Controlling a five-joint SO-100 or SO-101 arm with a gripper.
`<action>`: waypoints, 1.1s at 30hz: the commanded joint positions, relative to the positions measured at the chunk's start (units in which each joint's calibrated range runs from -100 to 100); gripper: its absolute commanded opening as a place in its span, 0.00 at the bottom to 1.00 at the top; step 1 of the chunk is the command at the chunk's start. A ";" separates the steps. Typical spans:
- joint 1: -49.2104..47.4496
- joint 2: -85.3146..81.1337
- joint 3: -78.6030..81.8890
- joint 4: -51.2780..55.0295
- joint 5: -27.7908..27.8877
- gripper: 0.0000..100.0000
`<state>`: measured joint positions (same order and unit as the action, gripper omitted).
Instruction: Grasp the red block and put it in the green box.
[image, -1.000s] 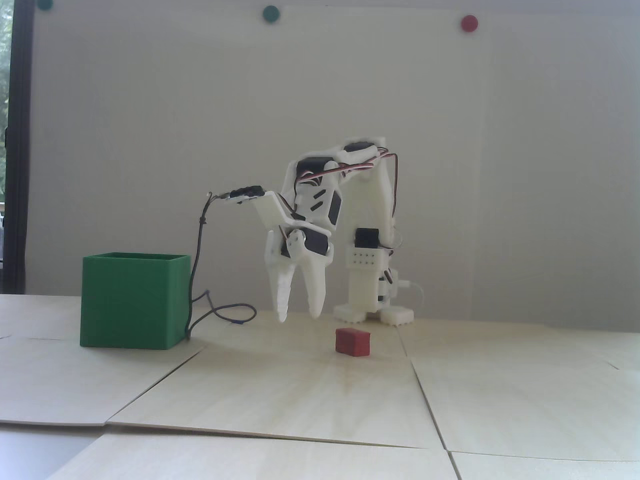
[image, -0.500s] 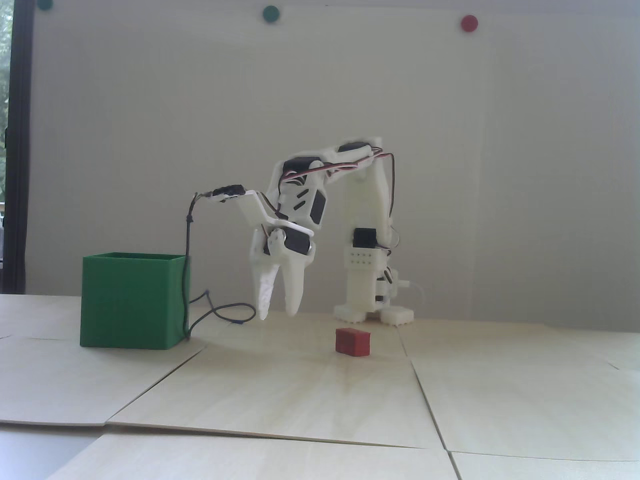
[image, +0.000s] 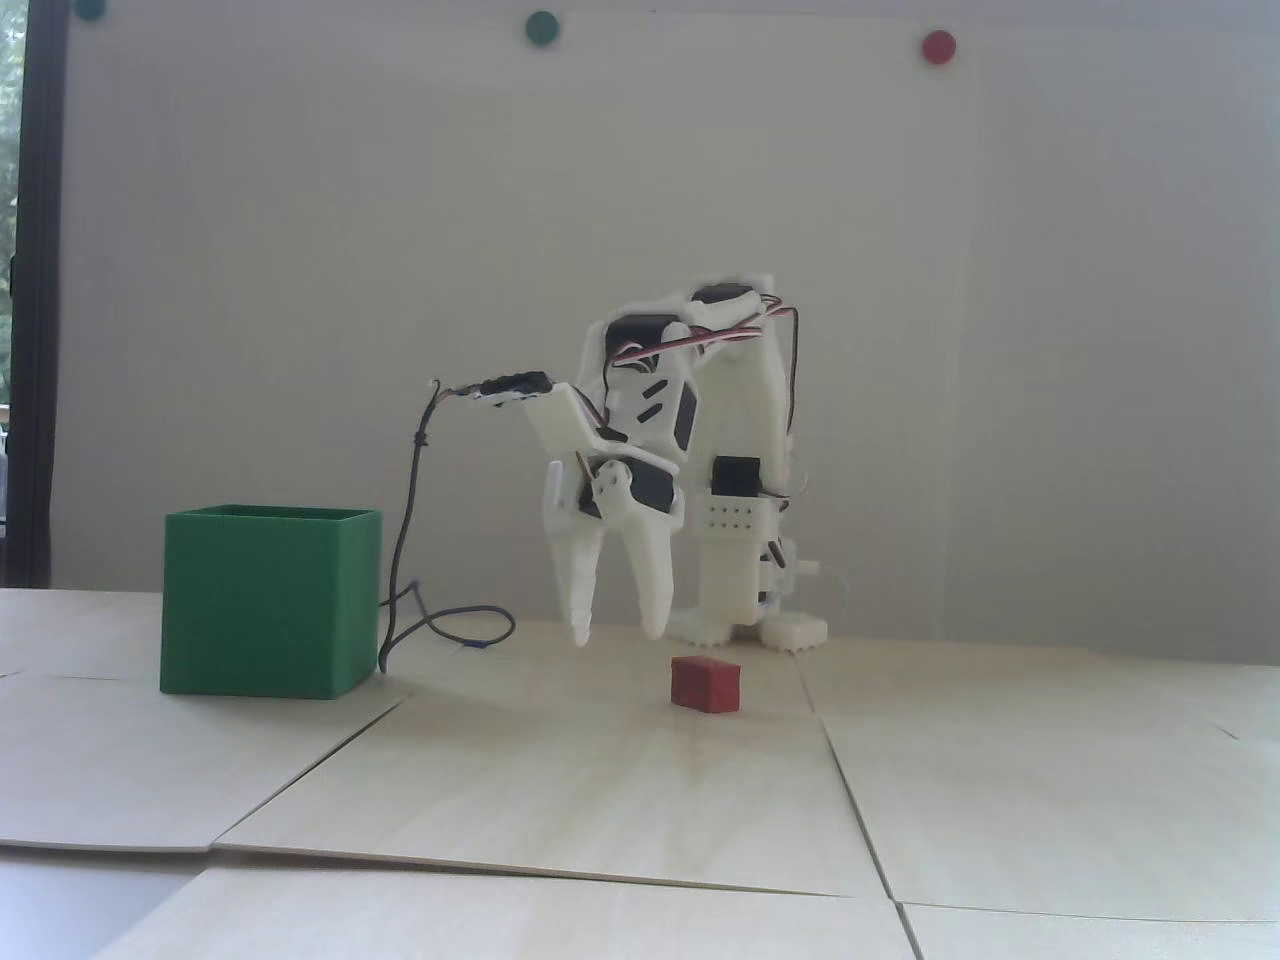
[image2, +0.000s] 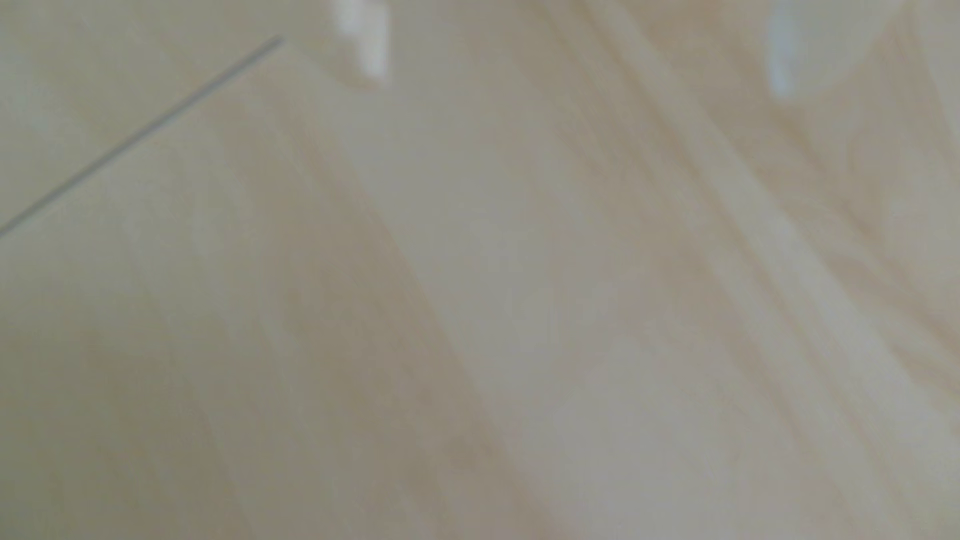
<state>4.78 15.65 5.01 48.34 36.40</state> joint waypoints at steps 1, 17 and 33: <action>-2.48 -1.87 -4.57 -0.28 0.41 0.26; -5.06 -1.87 -3.95 -0.28 3.48 0.27; -6.18 -1.87 -3.95 -0.78 25.96 0.27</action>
<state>0.27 15.65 5.01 48.34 58.18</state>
